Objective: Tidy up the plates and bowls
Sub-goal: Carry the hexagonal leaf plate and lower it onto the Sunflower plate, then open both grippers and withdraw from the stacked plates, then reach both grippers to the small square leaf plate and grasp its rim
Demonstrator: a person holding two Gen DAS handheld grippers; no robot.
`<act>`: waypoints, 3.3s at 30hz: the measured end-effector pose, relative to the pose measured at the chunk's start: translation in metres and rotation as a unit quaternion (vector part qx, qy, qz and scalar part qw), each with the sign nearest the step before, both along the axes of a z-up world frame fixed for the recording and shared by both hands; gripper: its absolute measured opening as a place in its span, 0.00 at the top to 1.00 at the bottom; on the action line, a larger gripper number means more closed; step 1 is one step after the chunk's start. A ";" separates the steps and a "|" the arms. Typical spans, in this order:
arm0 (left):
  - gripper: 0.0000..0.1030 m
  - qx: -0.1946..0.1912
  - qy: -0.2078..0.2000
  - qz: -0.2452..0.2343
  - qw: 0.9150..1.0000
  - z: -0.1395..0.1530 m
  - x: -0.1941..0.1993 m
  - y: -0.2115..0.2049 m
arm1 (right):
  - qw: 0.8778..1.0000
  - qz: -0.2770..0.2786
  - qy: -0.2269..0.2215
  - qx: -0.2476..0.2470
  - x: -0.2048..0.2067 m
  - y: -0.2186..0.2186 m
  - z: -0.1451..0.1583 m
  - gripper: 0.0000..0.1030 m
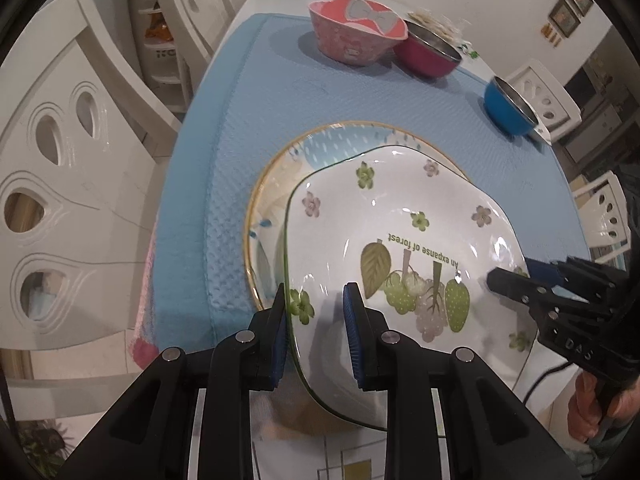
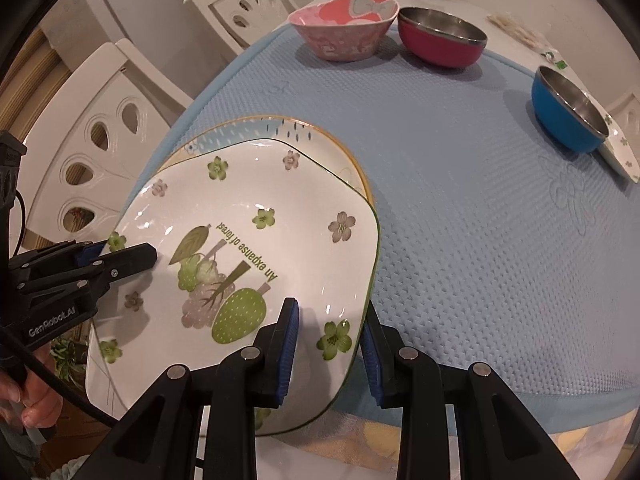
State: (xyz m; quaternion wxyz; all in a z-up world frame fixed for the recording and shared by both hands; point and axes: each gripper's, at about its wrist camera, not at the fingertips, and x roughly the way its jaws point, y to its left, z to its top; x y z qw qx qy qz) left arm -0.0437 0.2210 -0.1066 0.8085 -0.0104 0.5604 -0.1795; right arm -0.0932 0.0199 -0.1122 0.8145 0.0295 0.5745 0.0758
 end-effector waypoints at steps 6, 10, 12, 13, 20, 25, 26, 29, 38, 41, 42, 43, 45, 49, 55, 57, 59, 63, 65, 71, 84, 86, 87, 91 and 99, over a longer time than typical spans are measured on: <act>0.79 0.001 -0.030 0.033 0.999 0.015 0.016 0.010 | 1.000 -0.008 -0.019 -0.004 0.007 0.002 0.010 0.71; 0.78 0.003 -0.050 0.043 0.998 0.028 0.023 0.016 | 1.000 -0.005 -0.030 -0.009 0.009 0.004 0.016 0.71; 0.78 0.004 -0.048 0.046 0.998 0.028 0.025 0.018 | 0.999 -0.004 -0.030 -0.011 0.009 0.004 0.015 0.71; 0.78 0.004 -0.047 0.046 0.998 0.027 0.026 0.018 | 1.000 -0.005 -0.027 -0.011 0.008 0.004 0.013 0.71; 0.77 0.007 -0.035 0.047 0.998 0.020 0.023 0.011 | 1.000 -0.016 -0.019 -0.005 0.011 0.002 0.006 0.71; 0.77 0.005 -0.048 0.045 0.998 0.030 0.023 0.008 | 1.000 -0.022 -0.014 0.009 0.009 -0.002 0.007 0.71; 0.77 0.005 -0.051 0.044 0.998 0.033 0.024 0.007 | 1.000 -0.023 -0.014 0.010 0.009 -0.002 0.007 0.71; 0.77 -0.001 -0.056 0.039 0.998 0.038 0.024 0.004 | 0.999 -0.027 -0.017 0.009 0.005 -0.004 0.010 0.71; 0.77 -0.013 -0.069 0.000 0.998 0.051 0.021 -0.021 | 0.998 -0.052 -0.022 0.016 -0.001 -0.013 0.021 0.71; 0.77 -0.020 -0.073 -0.016 0.997 0.055 0.021 -0.030 | 0.998 -0.064 -0.022 0.017 -0.004 -0.018 0.024 0.71; 0.77 -0.024 -0.074 -0.024 0.997 0.057 0.021 -0.034 | 0.997 -0.067 -0.022 0.016 -0.005 -0.021 0.025 0.71; 0.74 -0.028 -0.075 -0.030 0.996 0.059 0.021 -0.036 | 0.997 -0.071 -0.020 0.014 -0.006 -0.023 0.026 0.71; 0.68 -0.042 -0.082 -0.040 0.995 0.062 0.020 -0.044 | 0.997 -0.073 -0.015 0.006 -0.008 -0.026 0.029 0.71; 0.68 -0.061 -0.082 -0.058 0.993 0.066 0.023 -0.062 | 0.997 -0.077 -0.018 -0.020 -0.013 -0.040 0.039 0.71; 0.63 -0.065 -0.079 -0.078 0.992 0.072 0.023 -0.097 | 0.994 -0.105 -0.025 -0.013 -0.018 -0.077 0.046 0.57; 0.55 -0.064 -0.081 -0.088 0.991 0.076 0.022 -0.113 | 0.993 -0.112 -0.027 -0.008 -0.018 -0.091 0.047 0.54; 0.43 -0.062 -0.086 -0.088 0.990 0.081 0.022 -0.131 | 0.993 -0.119 -0.026 0.002 -0.017 -0.109 0.046 0.53; 0.36 -0.080 -0.084 -0.087 0.989 0.087 0.025 -0.166 | 0.991 -0.132 -0.021 0.017 -0.019 -0.149 0.047 0.53; 0.36 -0.085 -0.084 -0.089 0.989 0.089 0.029 -0.187 | 0.989 -0.143 -0.022 0.015 -0.022 -0.171 0.049 0.53; 0.36 -0.097 -0.097 -0.112 0.984 0.098 0.036 -0.260 | 0.983 -0.181 -0.024 0.019 -0.024 -0.249 0.052 0.53; 0.36 -0.108 -0.009 -0.122 0.987 0.033 0.095 -0.404 | 0.968 -0.241 -0.009 0.065 -0.008 -0.371 0.033 0.53; 0.36 -0.106 -0.006 -0.115 0.988 0.025 0.102 -0.415 | 0.968 -0.242 -0.006 0.066 -0.005 -0.381 0.029 0.53; 0.36 -0.101 -0.006 -0.109 0.989 0.020 0.105 -0.420 | 0.968 -0.243 -0.005 0.065 -0.003 -0.385 0.028 0.53; 0.36 -0.105 0.005 -0.095 0.990 0.009 0.115 -0.431 | 0.966 -0.248 0.000 0.069 0.008 -0.403 0.018 0.53; 0.36 -0.119 0.023 -0.129 0.984 0.017 0.108 -0.431 | 0.967 -0.243 0.006 0.070 0.035 -0.421 0.002 0.53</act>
